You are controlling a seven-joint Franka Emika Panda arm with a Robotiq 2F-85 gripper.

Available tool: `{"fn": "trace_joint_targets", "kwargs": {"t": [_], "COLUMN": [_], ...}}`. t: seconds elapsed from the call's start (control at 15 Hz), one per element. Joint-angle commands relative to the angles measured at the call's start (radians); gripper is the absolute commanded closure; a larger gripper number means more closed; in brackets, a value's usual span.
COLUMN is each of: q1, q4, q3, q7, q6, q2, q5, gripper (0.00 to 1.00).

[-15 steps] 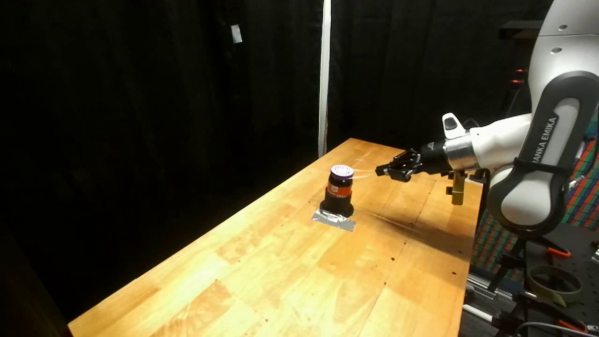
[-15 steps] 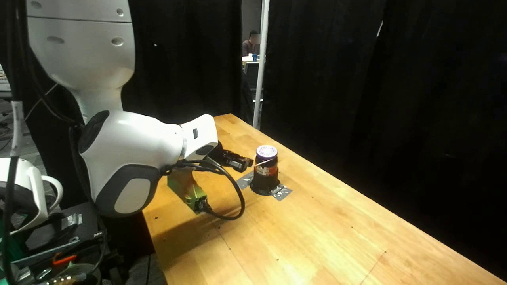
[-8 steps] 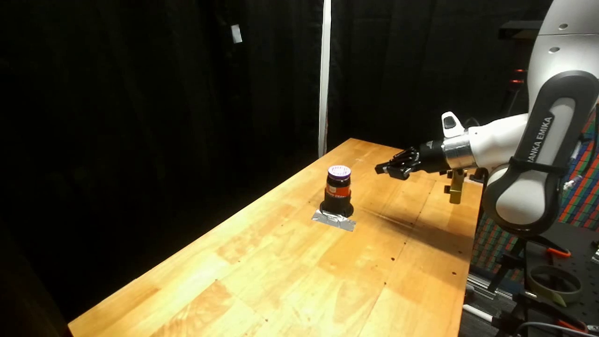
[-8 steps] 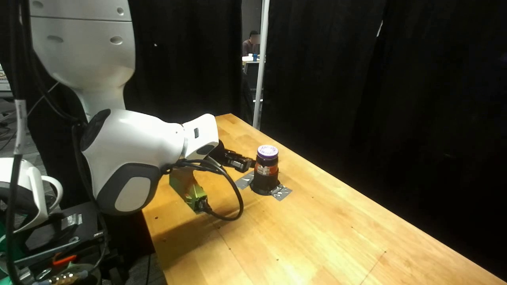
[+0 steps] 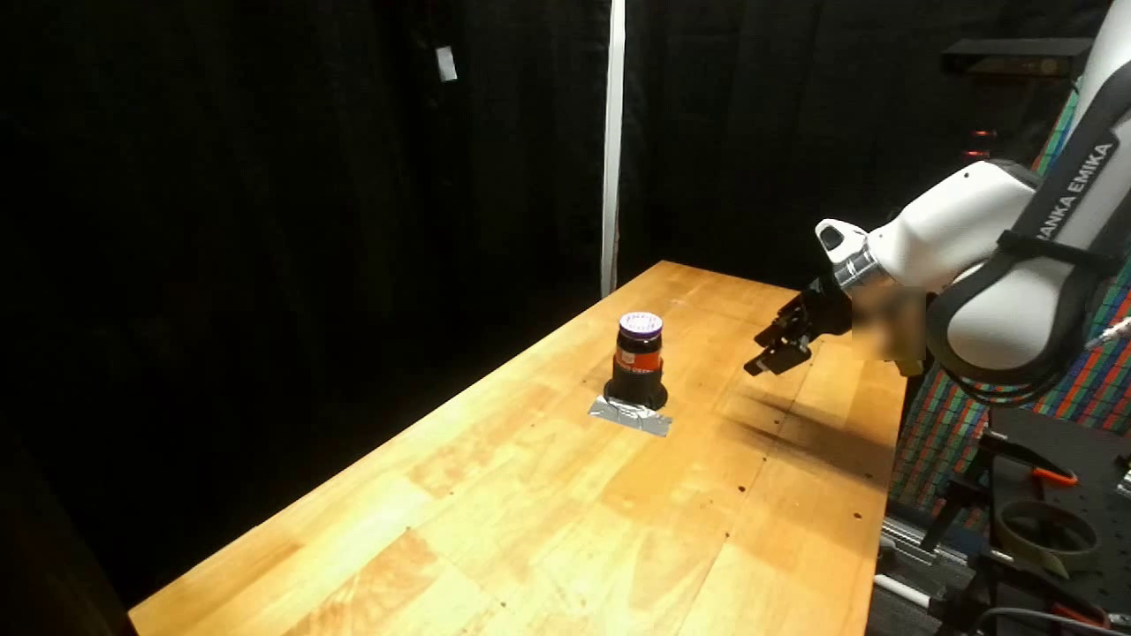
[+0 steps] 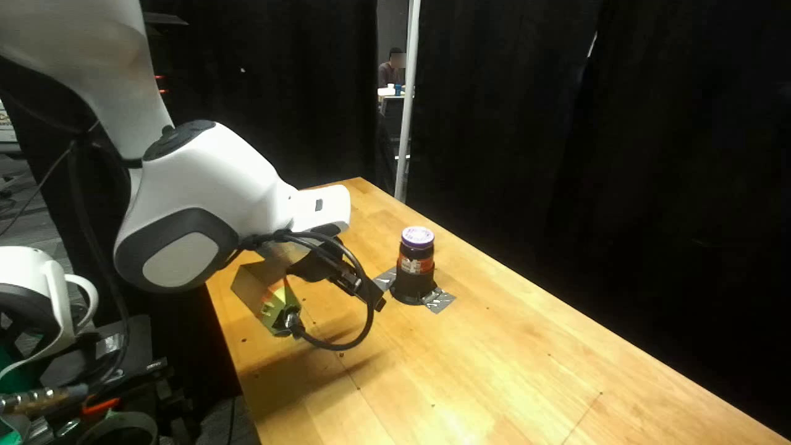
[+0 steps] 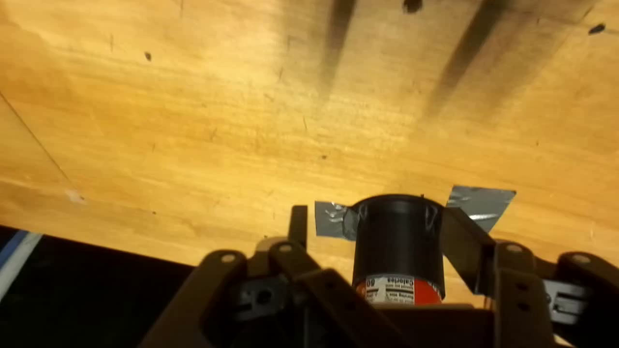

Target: Put the elastic around the bottle

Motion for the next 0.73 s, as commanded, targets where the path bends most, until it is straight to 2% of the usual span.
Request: {"fn": "trace_joint_targets", "kwargs": {"t": [0.0,0.07,0.13,0.47,0.67], "q1": [0.191,0.284,0.349,0.588,0.725], "q4": [0.006,0.009,0.000,0.002,-0.003], "q3": [-0.148,-0.252,-0.317,-0.568,-0.696], "q7": [-0.270,-0.349,-0.427,-0.497,-0.479], "q6": [-0.281,-0.331,-0.331,-0.339,-0.363], "q2": [-0.129,-0.139,-0.129,-0.064,-0.061], "q5": [0.286,0.364,0.450,0.532,0.557], "gripper": [0.00,0.00,0.00,0.00,0.00]}}
